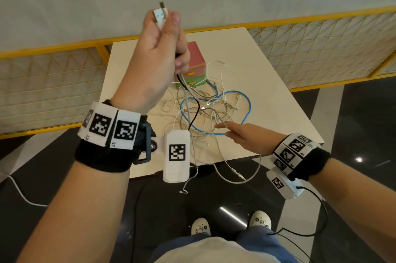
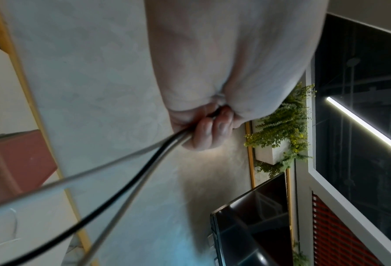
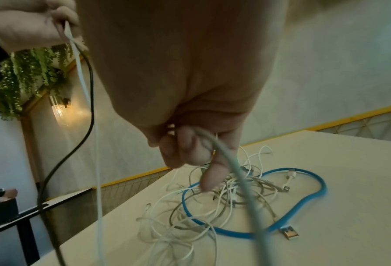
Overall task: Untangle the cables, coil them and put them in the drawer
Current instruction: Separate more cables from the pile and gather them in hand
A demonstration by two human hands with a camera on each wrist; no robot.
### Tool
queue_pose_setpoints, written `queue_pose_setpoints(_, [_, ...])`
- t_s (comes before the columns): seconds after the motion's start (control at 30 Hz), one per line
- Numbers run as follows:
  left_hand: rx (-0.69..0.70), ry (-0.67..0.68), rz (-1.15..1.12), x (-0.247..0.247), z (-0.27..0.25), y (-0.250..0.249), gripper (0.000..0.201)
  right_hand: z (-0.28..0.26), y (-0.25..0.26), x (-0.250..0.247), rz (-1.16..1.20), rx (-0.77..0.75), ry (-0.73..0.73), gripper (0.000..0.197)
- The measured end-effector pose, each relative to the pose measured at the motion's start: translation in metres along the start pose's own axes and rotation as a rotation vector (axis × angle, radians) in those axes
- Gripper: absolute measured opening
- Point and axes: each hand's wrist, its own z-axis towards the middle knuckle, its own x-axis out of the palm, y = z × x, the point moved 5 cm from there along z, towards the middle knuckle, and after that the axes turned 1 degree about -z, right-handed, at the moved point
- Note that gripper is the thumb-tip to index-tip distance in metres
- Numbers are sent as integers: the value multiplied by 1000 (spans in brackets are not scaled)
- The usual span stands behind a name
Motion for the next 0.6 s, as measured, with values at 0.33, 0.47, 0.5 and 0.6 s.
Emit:
queue_pose_setpoints(0.33, [-51,-106,69,-1,-1,7,22,-10,-42,-17,-268,69,105,55])
queue_pose_setpoints(0.47, [-22,-51,63,22,0,14,18,-4,-32,-25,-115,-108,42,75])
queue_pose_setpoints(0.5, [-13,-26,92,29,0,18,16,-2,-21,-30,-43,-167,15,77])
queue_pose_setpoints(0.6, [-3,55,218,52,-2,31,10,-3,27,-53,297,-371,-77,63])
